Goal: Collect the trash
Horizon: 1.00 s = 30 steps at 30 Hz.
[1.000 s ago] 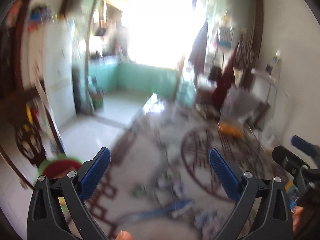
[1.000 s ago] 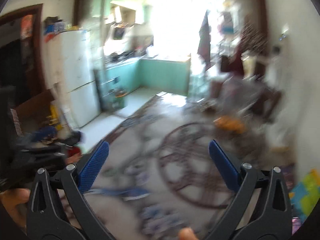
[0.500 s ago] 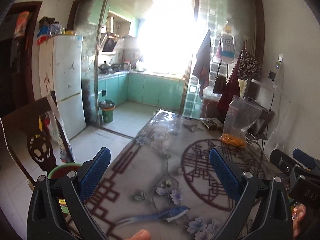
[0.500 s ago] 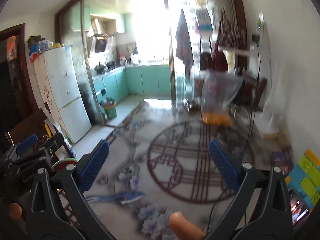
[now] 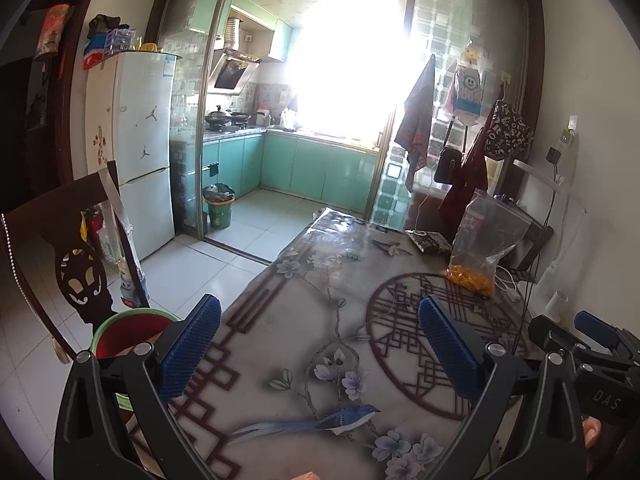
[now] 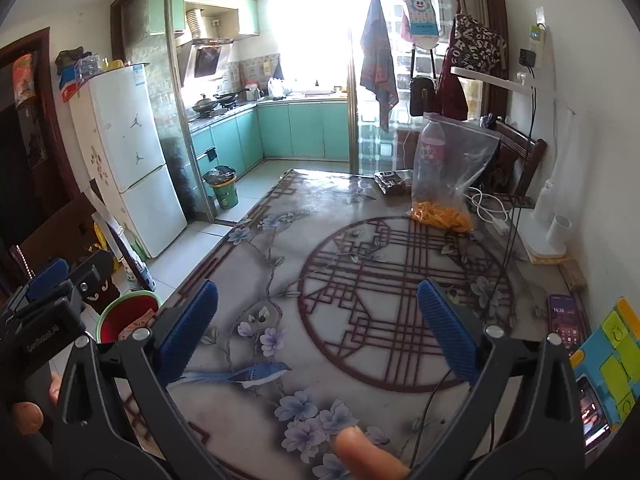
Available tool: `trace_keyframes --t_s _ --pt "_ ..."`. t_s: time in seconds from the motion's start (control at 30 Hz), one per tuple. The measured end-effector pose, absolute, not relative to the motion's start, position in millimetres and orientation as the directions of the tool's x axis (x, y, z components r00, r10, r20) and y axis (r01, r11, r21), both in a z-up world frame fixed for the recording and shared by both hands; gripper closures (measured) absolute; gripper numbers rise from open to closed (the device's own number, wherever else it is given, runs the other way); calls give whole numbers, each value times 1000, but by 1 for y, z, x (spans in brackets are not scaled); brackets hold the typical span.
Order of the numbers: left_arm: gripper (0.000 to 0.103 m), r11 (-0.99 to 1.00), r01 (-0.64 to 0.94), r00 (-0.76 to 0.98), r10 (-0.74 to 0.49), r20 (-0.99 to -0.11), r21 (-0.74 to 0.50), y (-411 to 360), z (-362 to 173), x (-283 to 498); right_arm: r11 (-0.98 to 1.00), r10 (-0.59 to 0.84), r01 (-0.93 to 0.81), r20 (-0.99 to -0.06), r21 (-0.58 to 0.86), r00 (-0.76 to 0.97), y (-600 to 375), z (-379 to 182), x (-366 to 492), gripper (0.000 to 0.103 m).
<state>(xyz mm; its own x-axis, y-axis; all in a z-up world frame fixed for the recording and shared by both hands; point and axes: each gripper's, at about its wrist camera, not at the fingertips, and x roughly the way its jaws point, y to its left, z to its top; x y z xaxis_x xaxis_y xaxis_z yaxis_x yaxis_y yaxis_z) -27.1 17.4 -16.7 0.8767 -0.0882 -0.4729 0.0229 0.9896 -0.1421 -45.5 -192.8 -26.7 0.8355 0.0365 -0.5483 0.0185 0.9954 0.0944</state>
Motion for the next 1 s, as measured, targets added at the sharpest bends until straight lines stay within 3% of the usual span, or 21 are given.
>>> trace_keyframes --t_s 1.0 --pt "8 995 11 850 -61 -523 -98 8 -30 -18 997 37 10 -581 78 813 -193 -36 -31 5"
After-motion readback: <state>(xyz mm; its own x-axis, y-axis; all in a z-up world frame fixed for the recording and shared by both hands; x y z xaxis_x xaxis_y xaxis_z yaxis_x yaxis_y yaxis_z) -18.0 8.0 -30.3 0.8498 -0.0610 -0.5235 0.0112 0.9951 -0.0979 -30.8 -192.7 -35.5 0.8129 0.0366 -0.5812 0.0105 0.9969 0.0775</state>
